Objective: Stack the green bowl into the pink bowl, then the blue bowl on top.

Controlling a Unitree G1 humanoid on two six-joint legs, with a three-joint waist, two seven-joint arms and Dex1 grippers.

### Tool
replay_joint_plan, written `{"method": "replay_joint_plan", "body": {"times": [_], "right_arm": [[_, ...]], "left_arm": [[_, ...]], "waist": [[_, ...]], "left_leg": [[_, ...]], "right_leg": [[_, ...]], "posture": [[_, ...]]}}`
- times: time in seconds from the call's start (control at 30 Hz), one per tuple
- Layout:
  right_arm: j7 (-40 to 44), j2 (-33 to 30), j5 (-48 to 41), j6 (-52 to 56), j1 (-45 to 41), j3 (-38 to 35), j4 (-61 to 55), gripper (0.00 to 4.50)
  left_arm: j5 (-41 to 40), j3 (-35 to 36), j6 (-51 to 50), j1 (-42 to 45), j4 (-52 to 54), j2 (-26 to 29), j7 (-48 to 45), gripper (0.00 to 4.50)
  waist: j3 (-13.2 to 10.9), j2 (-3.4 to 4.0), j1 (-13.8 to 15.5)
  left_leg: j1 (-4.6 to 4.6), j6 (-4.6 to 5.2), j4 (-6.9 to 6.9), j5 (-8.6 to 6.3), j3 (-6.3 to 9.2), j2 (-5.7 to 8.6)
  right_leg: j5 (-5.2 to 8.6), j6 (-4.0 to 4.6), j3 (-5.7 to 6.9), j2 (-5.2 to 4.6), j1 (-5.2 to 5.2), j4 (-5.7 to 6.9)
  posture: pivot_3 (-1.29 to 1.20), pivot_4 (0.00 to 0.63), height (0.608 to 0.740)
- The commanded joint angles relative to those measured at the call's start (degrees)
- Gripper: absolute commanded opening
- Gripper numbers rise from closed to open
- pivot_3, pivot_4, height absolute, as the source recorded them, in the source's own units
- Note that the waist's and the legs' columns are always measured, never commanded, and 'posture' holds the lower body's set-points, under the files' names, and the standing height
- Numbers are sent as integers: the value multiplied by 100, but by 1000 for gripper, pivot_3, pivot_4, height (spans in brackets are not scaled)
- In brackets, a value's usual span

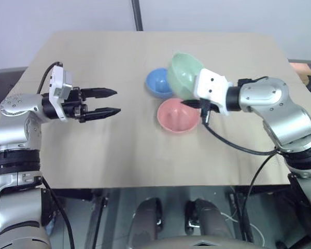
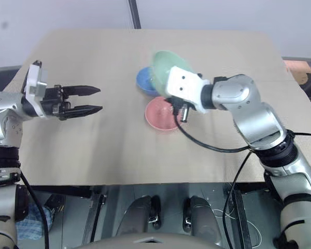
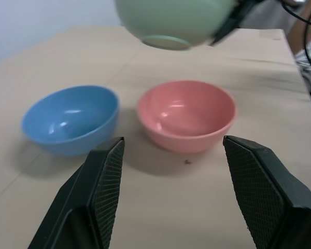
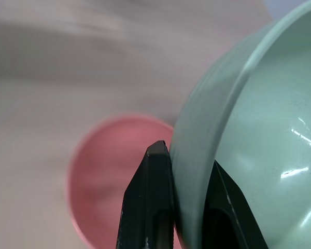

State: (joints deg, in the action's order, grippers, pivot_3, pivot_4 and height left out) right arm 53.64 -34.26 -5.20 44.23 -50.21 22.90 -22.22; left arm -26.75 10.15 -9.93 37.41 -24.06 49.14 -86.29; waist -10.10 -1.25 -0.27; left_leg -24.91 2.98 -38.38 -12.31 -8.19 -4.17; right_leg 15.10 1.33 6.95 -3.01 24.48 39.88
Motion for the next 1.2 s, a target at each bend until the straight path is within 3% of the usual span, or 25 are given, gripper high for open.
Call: {"method": "replay_joint_plan", "body": {"times": [0.03,0.37,0.6,0.9,1.2], "right_arm": [[-5,86,82,-11,-100,235,-260,72],[-68,261,405,-202,-32,755,-62,72],[-90,306,512,-182,-52,780,-80,2738],[9,378,400,27,-349,493,-13,2738],[-724,1186,218,215,-1117,-302,842,2738]], "left_arm": [[83,-29,143,238,-127,-23,26,3208],[191,-113,334,287,-295,-88,-29,3208],[201,-129,360,312,-313,-101,-39,3208],[229,-142,366,321,-314,-121,-50,3208],[336,-138,459,375,-427,-190,54,3208]], "waist": [[0,-1,-13],[0,0,-67],[0,0,-64],[0,0,-65],[0,0,-69]], "left_leg": [[-1,0,-1,0,0,0],[1,-2,0,1,-2,-5],[1,-2,0,1,-2,-5],[1,-2,0,1,-2,-5],[0,-2,1,1,-6,-5]], "right_leg": [[0,0,0,0,1,0],[-1,2,-4,7,4,5],[-1,1,-3,6,4,5],[0,1,-3,6,5,5],[-12,20,-5,7,10,9]], "posture": [[0,150,740],[0,150,740],[0,150,740],[0,150,740],[0,150,740]]}}
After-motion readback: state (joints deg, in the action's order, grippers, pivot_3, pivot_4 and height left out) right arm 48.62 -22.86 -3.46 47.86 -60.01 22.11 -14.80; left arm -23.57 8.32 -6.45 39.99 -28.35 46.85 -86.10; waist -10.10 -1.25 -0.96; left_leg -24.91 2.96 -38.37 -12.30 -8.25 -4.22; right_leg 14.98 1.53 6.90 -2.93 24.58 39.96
